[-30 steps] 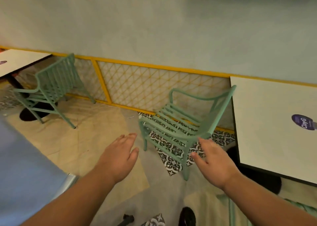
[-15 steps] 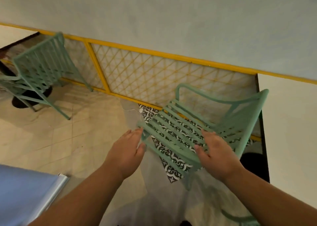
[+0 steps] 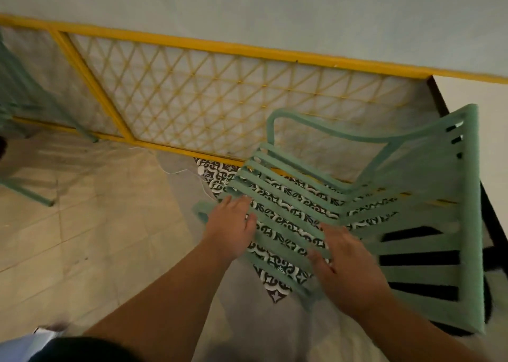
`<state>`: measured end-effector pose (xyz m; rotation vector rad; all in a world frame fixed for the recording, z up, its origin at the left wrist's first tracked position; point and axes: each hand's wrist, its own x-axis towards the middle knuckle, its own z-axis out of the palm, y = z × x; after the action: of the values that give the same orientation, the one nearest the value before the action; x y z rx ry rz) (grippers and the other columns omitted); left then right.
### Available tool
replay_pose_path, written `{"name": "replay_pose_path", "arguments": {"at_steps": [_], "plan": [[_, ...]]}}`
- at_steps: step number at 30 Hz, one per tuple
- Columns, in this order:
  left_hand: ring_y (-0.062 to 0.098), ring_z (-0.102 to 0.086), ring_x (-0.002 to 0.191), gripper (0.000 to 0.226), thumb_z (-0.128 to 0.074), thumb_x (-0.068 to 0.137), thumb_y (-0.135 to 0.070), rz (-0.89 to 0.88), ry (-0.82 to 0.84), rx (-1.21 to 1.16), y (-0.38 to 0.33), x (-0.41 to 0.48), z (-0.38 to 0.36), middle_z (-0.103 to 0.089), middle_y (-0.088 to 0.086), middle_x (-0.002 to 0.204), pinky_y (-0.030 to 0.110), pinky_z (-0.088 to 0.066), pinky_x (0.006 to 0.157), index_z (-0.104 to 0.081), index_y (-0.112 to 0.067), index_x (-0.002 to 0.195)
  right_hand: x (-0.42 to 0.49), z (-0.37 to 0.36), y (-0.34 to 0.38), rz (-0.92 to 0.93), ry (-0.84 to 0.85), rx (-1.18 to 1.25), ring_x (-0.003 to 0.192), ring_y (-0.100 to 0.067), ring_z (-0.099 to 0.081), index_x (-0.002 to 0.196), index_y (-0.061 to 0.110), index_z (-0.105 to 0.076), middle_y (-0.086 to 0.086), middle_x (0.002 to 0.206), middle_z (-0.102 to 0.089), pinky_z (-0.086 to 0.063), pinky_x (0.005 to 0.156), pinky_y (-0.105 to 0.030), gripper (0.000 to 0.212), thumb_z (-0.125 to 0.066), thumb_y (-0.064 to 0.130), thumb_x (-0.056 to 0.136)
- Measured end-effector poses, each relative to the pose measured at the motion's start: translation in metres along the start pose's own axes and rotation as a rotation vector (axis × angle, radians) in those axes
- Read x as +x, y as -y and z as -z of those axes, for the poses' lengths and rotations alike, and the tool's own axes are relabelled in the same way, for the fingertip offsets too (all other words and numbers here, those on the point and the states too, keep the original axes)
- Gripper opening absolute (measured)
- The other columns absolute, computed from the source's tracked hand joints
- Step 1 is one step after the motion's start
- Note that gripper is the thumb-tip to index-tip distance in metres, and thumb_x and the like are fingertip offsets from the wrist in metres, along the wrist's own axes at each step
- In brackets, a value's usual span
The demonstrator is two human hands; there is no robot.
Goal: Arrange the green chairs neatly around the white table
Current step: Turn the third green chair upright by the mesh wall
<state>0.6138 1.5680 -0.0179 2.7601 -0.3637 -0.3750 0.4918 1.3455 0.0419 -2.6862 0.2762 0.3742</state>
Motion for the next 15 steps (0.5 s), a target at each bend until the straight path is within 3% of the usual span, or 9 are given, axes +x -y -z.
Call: {"name": "replay_pose_path", "arguments": {"at_steps": [3,5,8,15], "plan": [[0.031,-0.034,0.147,0.057,-0.023,0.102,-0.049,-0.002,0.147,0.107,0.010,0.037,-0.037,-0.051,0.002,0.152,0.050,-0.021,0.123,-0.048,-0.025,0.147,0.011,-0.016,-0.004,-0.038,0.024,0.002,0.152,-0.020,-0.025,0.158,0.024,-0.025,-0.001,0.162,-0.035,-0.022,0.122,-0.038,0.071,-0.035,0.062,0.099],[0.028,-0.050,0.129,0.053,-0.022,0.104,-0.048,-0.010,0.210,0.232,0.010,0.043,-0.055,-0.068,0.001,0.124,0.052,-0.021,0.121,-0.068,-0.029,0.120,0.016,-0.026,-0.003,-0.045,0.050,-0.021,0.152,-0.019,-0.024,0.159,0.025,-0.022,0.001,0.163,-0.033,-0.020,0.122,-0.037,0.070,-0.036,0.060,0.100],[0.020,-0.054,0.098,0.056,-0.019,0.104,-0.045,0.007,0.152,0.323,0.006,0.047,-0.062,-0.067,-0.004,0.089,0.052,-0.023,0.118,-0.069,-0.026,0.088,0.025,-0.037,-0.002,-0.060,0.098,-0.032,0.149,-0.017,-0.027,0.160,0.024,-0.021,0.003,0.162,-0.035,-0.022,0.121,-0.037,0.069,-0.036,0.059,0.102],[0.024,-0.049,0.090,0.047,-0.024,0.102,-0.041,-0.014,0.201,0.387,0.009,0.057,-0.062,-0.065,0.000,0.088,0.052,-0.030,0.108,-0.063,-0.024,0.082,0.053,-0.050,0.007,-0.095,0.101,-0.116,0.140,-0.025,-0.042,0.154,0.016,-0.032,-0.006,0.150,-0.049,-0.037,0.112,-0.044,0.064,-0.031,0.057,0.104]]}}
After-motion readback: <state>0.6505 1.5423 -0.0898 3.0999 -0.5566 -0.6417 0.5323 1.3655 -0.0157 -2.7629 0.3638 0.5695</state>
